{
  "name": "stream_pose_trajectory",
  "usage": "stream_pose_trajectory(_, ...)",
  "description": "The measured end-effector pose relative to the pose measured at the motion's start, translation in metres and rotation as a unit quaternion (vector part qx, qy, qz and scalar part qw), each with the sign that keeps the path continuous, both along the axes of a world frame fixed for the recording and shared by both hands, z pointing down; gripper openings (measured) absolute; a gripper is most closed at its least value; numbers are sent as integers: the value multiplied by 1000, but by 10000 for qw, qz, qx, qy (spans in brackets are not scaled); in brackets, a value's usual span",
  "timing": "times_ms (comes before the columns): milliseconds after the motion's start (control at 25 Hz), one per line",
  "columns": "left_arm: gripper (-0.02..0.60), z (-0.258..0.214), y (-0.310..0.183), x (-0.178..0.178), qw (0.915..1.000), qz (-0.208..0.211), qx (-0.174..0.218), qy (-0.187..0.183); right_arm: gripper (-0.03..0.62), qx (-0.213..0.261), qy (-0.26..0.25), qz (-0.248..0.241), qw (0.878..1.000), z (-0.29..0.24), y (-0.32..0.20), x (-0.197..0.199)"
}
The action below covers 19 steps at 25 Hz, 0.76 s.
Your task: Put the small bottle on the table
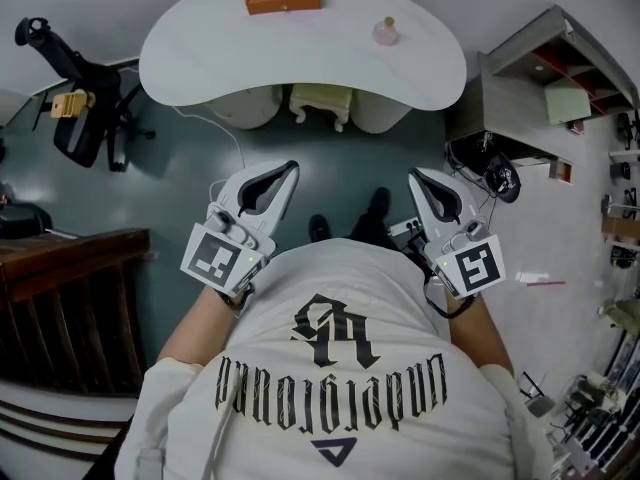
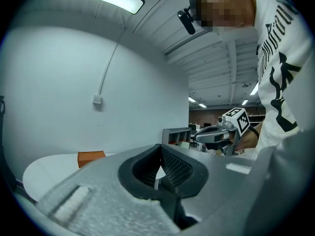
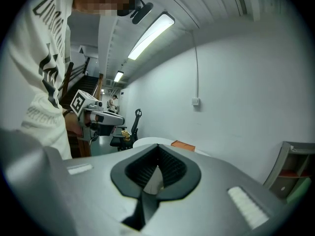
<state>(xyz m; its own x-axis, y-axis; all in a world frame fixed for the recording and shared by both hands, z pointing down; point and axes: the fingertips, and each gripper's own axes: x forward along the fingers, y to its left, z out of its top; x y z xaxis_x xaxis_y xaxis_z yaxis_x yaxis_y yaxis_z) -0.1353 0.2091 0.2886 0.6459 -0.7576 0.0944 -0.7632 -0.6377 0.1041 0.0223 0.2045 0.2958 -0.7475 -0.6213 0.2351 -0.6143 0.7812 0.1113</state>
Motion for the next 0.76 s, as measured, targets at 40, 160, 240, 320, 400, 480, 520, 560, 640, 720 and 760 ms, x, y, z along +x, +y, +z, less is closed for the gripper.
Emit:
stream_pose_trajectory(40,8,0,3,-1,10000,4,9,9,2,22,14,-11,10000,0,3,-1)
stream_pose_trajectory(160,8,1,9,-2,10000,5,13,15,2,64,45,-39,10000,1,8,-3)
stream_pose_trajectory(240,8,0,12,-1,10000,24,28,-6,2,57,25,-41,10000,0,12,-4)
stream_pose_trajectory(320,8,-3,13,0,10000,34,46,-13,2,58,13,-45,10000,-2,14,-4)
stream_pose_trajectory(400,8,-4,12,0,10000,35,42,3,2,73,12,-47,10000,-3,15,-5)
stream_pose_trajectory(480,8,-4,14,1,10000,53,45,11,2,88,19,-41,10000,-4,17,-5)
stream_pose_trajectory(520,8,-4,15,2,10000,68,47,12,2,92,22,-33,9999,-4,17,-4)
stream_pose_trajectory(560,8,-3,15,3,10000,84,45,11,2,95,25,-23,9999,-3,18,-4)
stream_pose_trajectory(640,8,-2,16,5,9999,110,34,9,2,101,33,-10,9999,-4,19,-2)
stream_pose_trajectory(720,8,-1,16,7,9999,121,22,11,2,107,43,-9,9999,-4,19,-1)
stream_pose_trajectory(760,8,-1,16,7,9999,124,17,13,2,109,48,-9,9999,-4,19,0)
